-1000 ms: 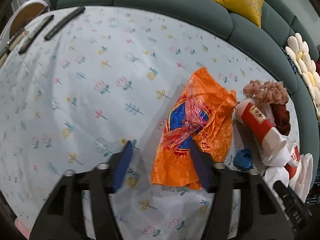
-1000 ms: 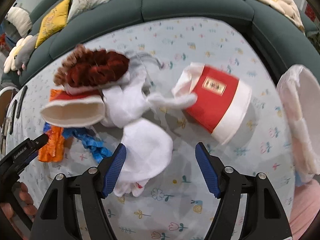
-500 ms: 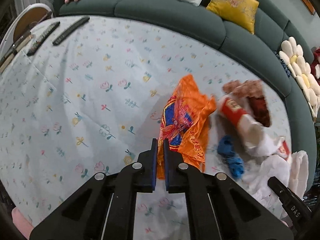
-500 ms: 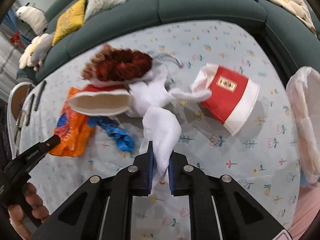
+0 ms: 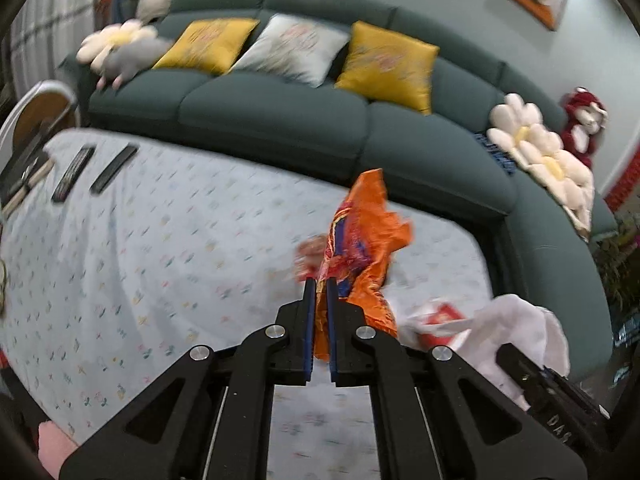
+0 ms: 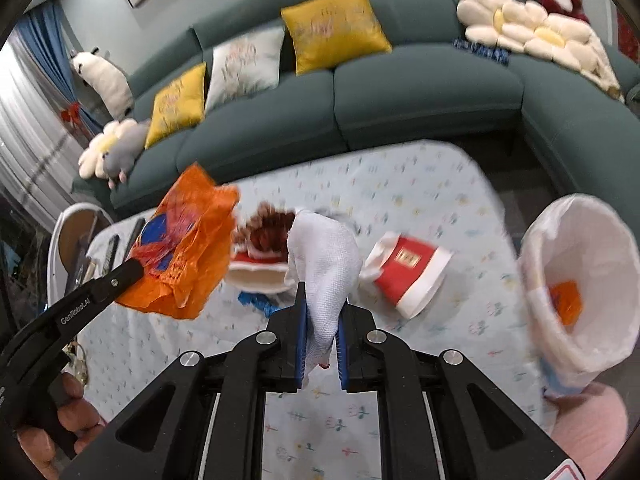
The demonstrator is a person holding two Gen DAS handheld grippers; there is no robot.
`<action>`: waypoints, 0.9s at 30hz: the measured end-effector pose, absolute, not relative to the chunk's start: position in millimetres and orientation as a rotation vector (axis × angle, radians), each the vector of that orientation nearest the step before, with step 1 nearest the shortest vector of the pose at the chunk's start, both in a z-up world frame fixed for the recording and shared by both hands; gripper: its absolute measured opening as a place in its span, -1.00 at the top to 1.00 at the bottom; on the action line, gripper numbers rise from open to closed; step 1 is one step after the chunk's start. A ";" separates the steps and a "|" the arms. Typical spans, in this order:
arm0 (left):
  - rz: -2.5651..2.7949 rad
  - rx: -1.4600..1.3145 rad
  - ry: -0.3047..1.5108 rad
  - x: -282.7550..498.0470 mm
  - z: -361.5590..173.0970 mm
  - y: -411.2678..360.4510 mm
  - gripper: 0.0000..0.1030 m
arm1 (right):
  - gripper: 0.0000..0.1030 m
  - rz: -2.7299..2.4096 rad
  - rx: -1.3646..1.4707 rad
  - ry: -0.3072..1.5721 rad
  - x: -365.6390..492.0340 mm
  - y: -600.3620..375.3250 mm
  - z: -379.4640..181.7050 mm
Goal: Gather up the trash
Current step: 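Carry the orange bag and white cloth to the bin and release both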
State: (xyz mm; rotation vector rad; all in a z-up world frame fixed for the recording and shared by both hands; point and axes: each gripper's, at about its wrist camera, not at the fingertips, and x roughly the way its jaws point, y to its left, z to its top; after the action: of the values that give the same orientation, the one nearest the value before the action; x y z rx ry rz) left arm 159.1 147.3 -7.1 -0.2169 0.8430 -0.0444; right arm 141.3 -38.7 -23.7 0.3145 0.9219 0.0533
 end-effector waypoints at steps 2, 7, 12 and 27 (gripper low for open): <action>-0.078 -0.194 0.817 153.7 7.6 126.1 0.91 | 0.78 0.047 0.316 0.883 131.4 -51.6 -9.6; -0.172 -0.139 0.770 140.1 36.9 65.7 0.91 | 0.78 0.016 0.321 0.803 109.2 -88.9 18.4; -0.253 -0.082 0.743 127.7 51.5 10.5 0.91 | 0.78 -0.040 0.346 0.741 89.5 -132.5 35.8; -0.439 0.061 0.766 107.7 41.6 -130.7 0.91 | 0.78 -0.244 0.456 0.668 44.1 -268.5 34.9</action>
State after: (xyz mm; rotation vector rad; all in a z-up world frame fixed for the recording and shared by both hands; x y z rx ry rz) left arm 107.7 -130.7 41.6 0.0614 0.7663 -0.4386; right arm 44.1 -268.5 34.9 0.4556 0.6684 -0.2442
